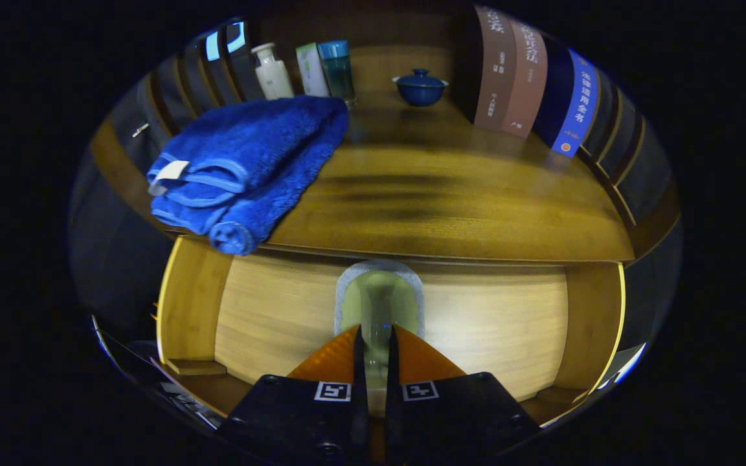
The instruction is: Pull open the drawer, take out the items inside it, and place them on the countertop above the cabinet.
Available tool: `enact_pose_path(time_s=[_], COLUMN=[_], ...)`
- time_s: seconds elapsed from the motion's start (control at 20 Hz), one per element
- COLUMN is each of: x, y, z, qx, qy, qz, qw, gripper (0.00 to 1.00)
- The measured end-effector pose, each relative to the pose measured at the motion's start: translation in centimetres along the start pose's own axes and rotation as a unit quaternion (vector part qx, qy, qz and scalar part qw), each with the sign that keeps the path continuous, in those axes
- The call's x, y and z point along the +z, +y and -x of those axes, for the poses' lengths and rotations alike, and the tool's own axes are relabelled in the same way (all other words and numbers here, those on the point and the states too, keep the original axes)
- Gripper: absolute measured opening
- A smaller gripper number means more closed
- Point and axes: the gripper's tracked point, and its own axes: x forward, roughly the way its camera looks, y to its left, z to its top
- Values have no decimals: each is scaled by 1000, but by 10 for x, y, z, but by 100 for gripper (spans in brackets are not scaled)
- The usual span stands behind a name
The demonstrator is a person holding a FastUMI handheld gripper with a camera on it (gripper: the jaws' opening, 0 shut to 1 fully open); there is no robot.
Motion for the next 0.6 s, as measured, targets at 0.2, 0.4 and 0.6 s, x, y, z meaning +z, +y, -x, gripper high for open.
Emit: enact_pose_path(time_s=[0.2,0.4,0.6], x=[-4,28,77], y=[0,-7,-16], z=[43,78,75], qx=[12,14,-1], qy=[-46,-105,-135], qz=[-10,-19,-15], qw=[999,994,991], gripper=[14,14,14])
